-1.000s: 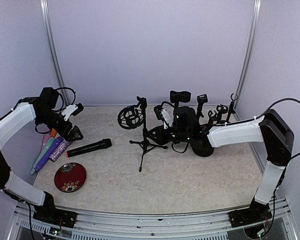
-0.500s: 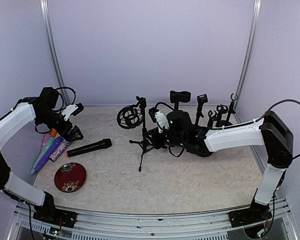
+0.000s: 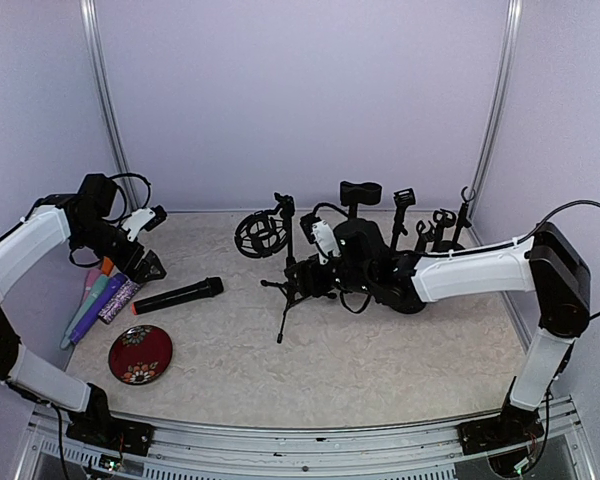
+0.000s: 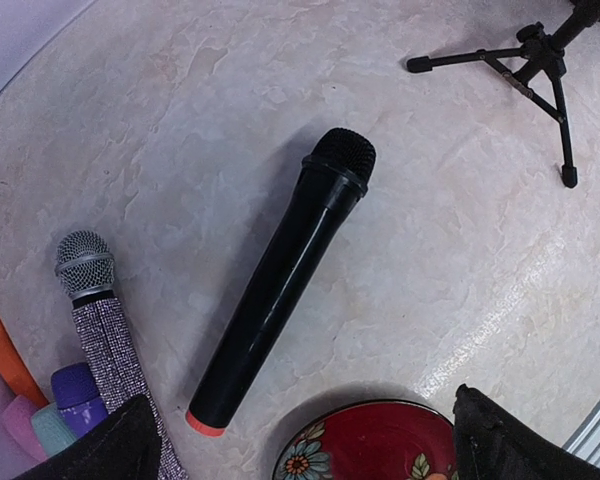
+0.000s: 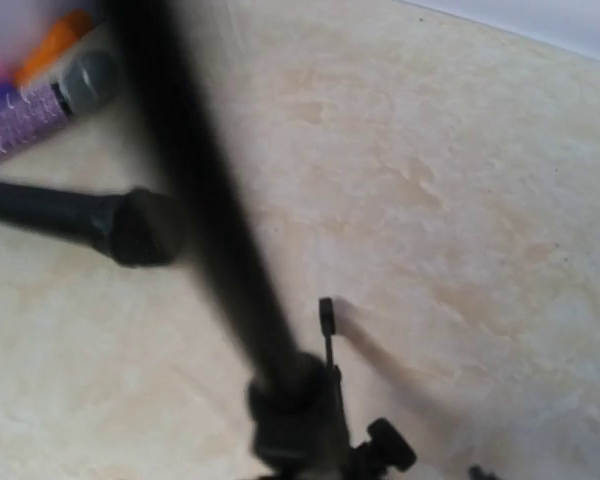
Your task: Remove the microphone from the stand
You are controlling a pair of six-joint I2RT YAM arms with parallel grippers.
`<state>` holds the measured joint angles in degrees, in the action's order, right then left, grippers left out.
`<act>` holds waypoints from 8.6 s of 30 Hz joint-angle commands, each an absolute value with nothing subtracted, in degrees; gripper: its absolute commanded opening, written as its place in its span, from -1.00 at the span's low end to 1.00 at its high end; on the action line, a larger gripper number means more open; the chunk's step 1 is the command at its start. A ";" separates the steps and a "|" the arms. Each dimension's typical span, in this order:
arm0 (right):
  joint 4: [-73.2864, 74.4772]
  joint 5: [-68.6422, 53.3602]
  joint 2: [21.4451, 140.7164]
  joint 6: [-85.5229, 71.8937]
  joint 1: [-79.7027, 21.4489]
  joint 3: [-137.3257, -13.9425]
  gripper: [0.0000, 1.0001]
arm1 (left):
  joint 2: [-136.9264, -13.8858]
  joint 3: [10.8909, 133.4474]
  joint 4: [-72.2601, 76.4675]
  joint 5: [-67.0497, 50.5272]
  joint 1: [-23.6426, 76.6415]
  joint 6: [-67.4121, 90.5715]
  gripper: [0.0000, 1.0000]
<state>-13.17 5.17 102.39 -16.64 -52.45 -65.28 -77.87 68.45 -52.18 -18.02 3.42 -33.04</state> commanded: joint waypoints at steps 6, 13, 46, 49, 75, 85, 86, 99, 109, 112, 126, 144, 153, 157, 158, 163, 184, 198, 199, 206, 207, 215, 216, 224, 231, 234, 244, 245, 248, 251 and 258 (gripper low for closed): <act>-15.74 -11.77 100.50 -33.89 -45.47 -64.72 0.37 | -76.28 68.71 -52.68 -18.18 3.78 -33.85 0.98; -15.67 -15.73 104.49 -37.40 -45.26 -66.45 0.18 | -76.12 68.49 -53.43 -18.50 3.78 -34.11 0.98; -8.35 -0.75 104.55 -23.96 -47.93 -65.61 -1.00 | -74.88 68.44 -51.89 -16.00 2.94 -34.60 0.98; -7.12 3.43 104.18 -19.98 -49.31 -65.93 -1.00 | -74.88 68.63 -52.03 -16.31 2.91 -34.76 0.98; -11.54 -15.00 100.65 -33.07 -42.92 -66.26 0.33 | -75.80 69.76 -52.74 -17.04 2.69 -34.19 0.98; -14.81 -22.73 106.66 -38.33 -42.71 -67.60 0.02 | -75.74 69.96 -52.98 -17.01 2.52 -33.87 0.98; -14.86 -22.75 106.89 -38.52 -42.69 -67.67 -0.01 | -75.81 69.96 -53.04 -16.89 2.56 -33.84 0.97; -16.07 -21.82 108.16 -39.59 -43.06 -67.11 -0.42 | -76.08 71.18 -53.35 -16.03 2.56 -33.54 0.98; -15.23 -18.12 106.41 -37.35 -44.09 -66.13 -0.98 | -76.63 72.08 -53.65 -16.13 2.54 -33.70 0.98; -13.11 -14.78 105.79 -34.75 -45.20 -66.20 -1.00 | -76.88 72.49 -53.78 -16.29 2.54 -33.66 0.98; -7.57 10.38 104.51 -17.81 -51.86 -65.01 -1.00 | -77.15 72.50 -53.83 -16.13 2.55 -33.78 0.98; -6.94 23.01 102.55 -8.52 -55.99 -68.16 -0.36 | -76.60 72.47 -52.07 -15.40 1.93 -32.16 0.98; -12.49 14.41 95.24 -15.28 -53.22 -63.45 0.32 | -76.13 72.40 -52.22 -15.62 1.57 -32.43 0.98; -15.17 5.87 92.77 -21.59 -49.00 -59.61 0.32 | -75.96 72.32 -52.21 -15.68 1.45 -32.34 0.98; -15.78 4.58 92.41 -23.23 -47.95 -58.77 0.31 | -75.87 72.32 -51.94 -15.58 1.41 -32.23 0.98; -16.47 -1.11 93.72 -25.93 -45.79 -58.36 0.29 | -75.18 72.51 -50.68 -15.59 0.48 -32.39 0.98; -13.40 1.76 113.85 -17.58 -48.07 -72.45 0.34 | -78.05 73.64 -51.58 -18.10 -0.32 -29.76 0.97; -5.40 10.10 134.92 -12.66 -43.16 -102.49 -0.27 | -77.16 72.00 -50.47 -17.19 -0.37 -30.59 0.98; -4.82 9.89 136.26 -12.46 -42.80 -104.94 -0.27 | -77.17 71.90 -50.36 -17.15 -0.44 -30.61 0.98; -3.29 9.50 141.41 -13.08 -42.32 -113.40 -0.10 | -77.20 71.65 -49.34 -16.30 -0.62 -29.65 0.98; -3.33 9.45 141.29 -13.79 -42.29 -113.00 -0.02 | -77.11 71.55 -49.19 -16.29 -0.65 -29.55 0.97; -8.81 8.81 134.38 -15.07 -42.10 -101.08 0.53 | -76.64 70.99 -48.44 -16.44 -0.62 -29.19 0.98; -9.01 8.87 133.26 -14.91 -42.10 -99.73 0.62 | -76.61 70.94 -48.24 -16.22 -0.63 -28.99 0.98; -12.70 10.68 117.79 -16.80 -42.17 -80.45 1.00 | -71.95 72.00 -42.39 -15.54 -5.09 -24.28 0.97; -15.22 14.72 98.42 -14.96 -45.29 -63.71 1.00 | -67.72 68.41 -35.27 -13.50 -6.81 -21.35 0.98; -12.60 16.77 89.48 -14.68 -46.13 -59.28 1.00 | -68.14 67.48 -34.60 -15.02 -6.79 -20.47 0.98; 2.53 19.22 68.64 -16.32 -44.99 -43.71 1.00 | -65.02 54.19 -22.08 -23.44 -6.79 -17.39 0.98; 3.83 20.04 66.86 -16.95 -44.73 -41.98 1.00 | -65.38 53.36 -21.26 -23.78 -6.76 -17.17 0.98; 5.45 21.65 61.20 -19.26 -42.96 -36.63 1.00 | -66.33 49.90 -17.88 -23.68 -6.63 -16.91 0.98; 3.13 17.83 58.11 -19.69 -38.18 -32.33 1.00 | -66.15 44.25 -10.16 -23.69 -6.64 -16.75 0.98; -7.84 26.79 58.98 -14.61 -32.24 -27.52 1.00 | -68.67 33.36 7.38 -27.38 -6.29 -15.22 0.98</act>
<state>1.78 20.62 59.51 -17.87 -34.17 -31.83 -66.39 36.45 -6.42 -23.90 -6.44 -16.80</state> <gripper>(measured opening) 0.998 0.988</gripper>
